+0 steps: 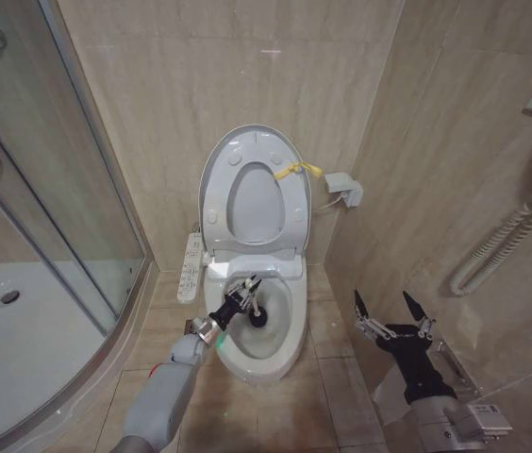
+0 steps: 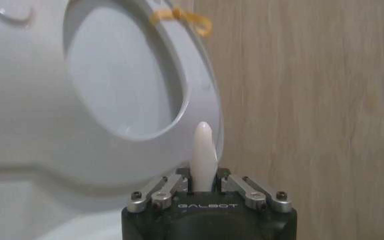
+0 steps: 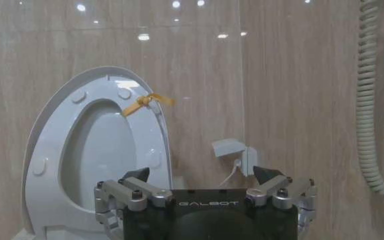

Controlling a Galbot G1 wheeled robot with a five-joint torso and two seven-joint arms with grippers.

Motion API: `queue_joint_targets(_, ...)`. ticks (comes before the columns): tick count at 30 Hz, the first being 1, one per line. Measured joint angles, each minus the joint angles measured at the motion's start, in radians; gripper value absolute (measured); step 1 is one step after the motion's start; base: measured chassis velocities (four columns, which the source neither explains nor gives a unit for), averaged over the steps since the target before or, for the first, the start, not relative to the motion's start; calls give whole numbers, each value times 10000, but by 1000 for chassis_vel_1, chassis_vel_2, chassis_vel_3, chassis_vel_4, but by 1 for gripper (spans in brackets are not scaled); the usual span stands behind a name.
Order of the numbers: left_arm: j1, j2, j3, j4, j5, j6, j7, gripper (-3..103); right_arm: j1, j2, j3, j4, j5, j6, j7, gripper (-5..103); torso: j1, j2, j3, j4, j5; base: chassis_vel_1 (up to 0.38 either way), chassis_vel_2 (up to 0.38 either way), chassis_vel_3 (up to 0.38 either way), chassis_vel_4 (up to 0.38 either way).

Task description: Open the toilet lid, clean the toilet bowl with a toilet brush, close the toilet lid, and flush.

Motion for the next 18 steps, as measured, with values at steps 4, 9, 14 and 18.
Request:
queue_joint_targets(4,1,-191,223,-152,-343,178,-137,22,0,0,0,0,0,0,0,100,0,0,0,-3,-1,0,0,0,0)
queue_joint_targets(9,-207,-327,-376,983,463,-76,-69,22,0,0,0,0,0,0,0,100,0,0,-1,3,0,0,0,0,0)
queue_joint_targets(14,-92,-74,-717,889,1101,-341,-160,22,0,0,0,0,0,0,0,100,0,0,0,2,-3,0,0,0,0)
queue_joint_targets(18,101,120,-419,-4,353,-152,-413,22,0,0,0,0,0,0,0,100,0,0,0,2,0,0,0,0,0)
